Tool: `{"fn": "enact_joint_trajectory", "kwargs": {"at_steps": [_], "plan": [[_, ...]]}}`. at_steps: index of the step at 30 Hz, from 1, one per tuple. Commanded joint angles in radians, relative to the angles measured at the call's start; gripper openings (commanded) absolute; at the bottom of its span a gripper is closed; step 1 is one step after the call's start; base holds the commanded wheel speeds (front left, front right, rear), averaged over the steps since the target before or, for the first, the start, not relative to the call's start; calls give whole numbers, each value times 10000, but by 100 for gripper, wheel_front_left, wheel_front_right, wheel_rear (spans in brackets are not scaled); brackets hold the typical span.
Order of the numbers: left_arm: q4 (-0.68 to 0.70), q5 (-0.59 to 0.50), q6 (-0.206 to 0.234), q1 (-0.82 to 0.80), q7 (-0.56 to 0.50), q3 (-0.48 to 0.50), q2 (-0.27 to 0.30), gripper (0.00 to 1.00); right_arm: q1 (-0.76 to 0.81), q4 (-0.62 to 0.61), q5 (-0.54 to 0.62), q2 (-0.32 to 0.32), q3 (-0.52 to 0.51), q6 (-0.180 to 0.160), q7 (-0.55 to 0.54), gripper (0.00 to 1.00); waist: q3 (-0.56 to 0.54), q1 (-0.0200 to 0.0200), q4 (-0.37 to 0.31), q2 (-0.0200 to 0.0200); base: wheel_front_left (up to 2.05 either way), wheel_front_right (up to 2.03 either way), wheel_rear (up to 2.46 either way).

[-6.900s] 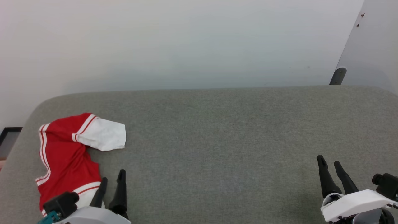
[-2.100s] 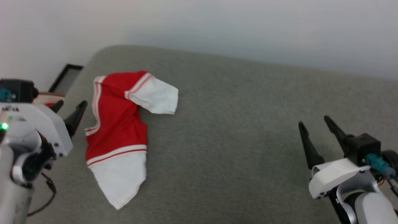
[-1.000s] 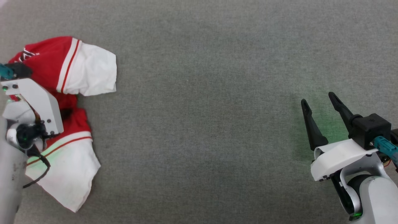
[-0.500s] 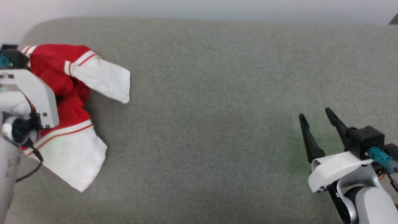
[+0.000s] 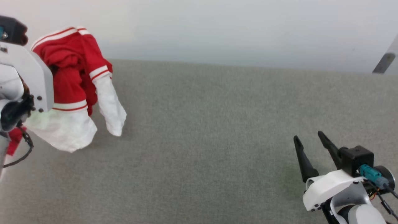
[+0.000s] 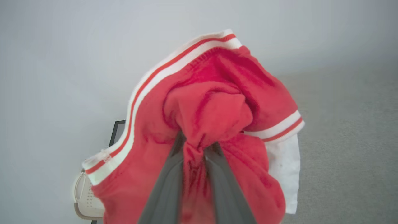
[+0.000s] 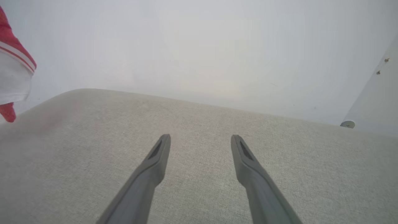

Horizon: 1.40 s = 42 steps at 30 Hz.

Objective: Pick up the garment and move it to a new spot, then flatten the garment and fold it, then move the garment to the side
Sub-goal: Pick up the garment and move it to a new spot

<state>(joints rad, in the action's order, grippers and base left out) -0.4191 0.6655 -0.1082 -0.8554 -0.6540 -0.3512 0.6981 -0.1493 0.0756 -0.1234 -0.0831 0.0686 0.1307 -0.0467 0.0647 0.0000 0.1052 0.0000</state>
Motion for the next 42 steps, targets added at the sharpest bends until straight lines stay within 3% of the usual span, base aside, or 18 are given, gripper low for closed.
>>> {"fn": "enact_joint_trajectory", "kwargs": {"at_steps": [1,12,18,27,42], "plan": [[299,-63,63,0,-103,-2,127,0,177,25,-124,71,-1,1,71,100,-847,0,79,0,0,0,0],[2388,143,459,296,-1081,-3,550,0,316,9,-55,147,-246,1,150,100,-1258,0,-558,0,0,0,0],[3521,330,793,631,-1520,-47,565,0,371,84,111,5,-656,1,188,100,-1208,0,-1421,0,0,0,0],[4325,676,1010,699,-1710,-283,-31,0,116,331,303,-182,-1194,-1,276,100,-872,0,-2779,0,0,0,0],[4401,930,923,405,-1321,-835,-1261,0,-236,672,438,-76,-1804,-1,587,100,-8,0,-4145,0,0,0,0]]}}
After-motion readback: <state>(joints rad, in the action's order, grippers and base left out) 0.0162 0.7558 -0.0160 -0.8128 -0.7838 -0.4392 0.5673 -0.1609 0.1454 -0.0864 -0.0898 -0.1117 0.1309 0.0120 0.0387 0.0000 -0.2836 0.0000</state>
